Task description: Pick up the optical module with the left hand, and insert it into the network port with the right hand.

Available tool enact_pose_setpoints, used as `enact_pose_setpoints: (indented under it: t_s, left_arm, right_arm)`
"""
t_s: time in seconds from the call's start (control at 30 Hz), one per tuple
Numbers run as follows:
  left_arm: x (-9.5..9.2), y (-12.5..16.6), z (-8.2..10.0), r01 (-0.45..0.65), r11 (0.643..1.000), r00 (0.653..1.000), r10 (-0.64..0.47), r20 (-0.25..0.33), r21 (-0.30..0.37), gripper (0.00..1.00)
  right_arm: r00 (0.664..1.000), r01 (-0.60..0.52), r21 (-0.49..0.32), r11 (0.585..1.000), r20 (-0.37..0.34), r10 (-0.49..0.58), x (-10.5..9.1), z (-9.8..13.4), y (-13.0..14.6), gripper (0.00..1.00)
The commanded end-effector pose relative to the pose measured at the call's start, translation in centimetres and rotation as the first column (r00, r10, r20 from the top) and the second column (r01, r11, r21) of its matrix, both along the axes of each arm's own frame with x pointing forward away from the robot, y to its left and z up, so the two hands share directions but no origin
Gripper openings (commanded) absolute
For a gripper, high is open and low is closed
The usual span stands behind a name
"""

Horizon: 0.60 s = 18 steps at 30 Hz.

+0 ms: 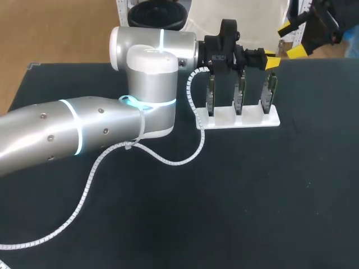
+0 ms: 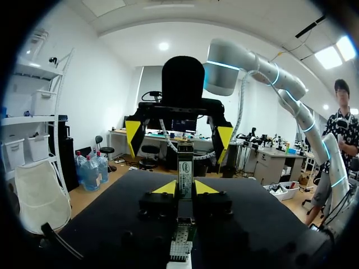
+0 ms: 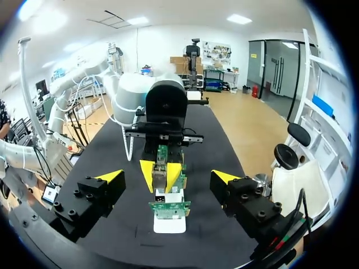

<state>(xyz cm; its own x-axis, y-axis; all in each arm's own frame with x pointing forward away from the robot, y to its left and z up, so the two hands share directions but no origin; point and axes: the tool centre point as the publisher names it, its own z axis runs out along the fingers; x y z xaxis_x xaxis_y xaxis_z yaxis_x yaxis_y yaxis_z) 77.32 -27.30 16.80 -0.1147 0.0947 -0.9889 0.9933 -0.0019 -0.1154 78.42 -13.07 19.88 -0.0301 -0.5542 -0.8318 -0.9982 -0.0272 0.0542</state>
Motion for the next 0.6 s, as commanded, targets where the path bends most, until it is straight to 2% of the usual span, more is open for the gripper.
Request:
enact_pose_setpoints:
  t_s: [0.03, 0.6]
  left_arm:
    - [-0.16, 0.04, 0.06, -0.005, 1.0, 1.0, 0.005, 0.0, 0.002, 0.0]
    - [-0.16, 0.04, 0.06, -0.005, 1.0, 1.0, 0.005, 0.0, 0.002, 0.0]
  right_arm:
    - [1.0, -0.016, 0.01, 1.0, -0.002, 0.016, 0.29, 0.24, 0.49, 1.0]
    - [0.999, -0.038, -0.004, 0.999, -0.015, 0.038, 0.05, -0.09, 1.35, 1.0]
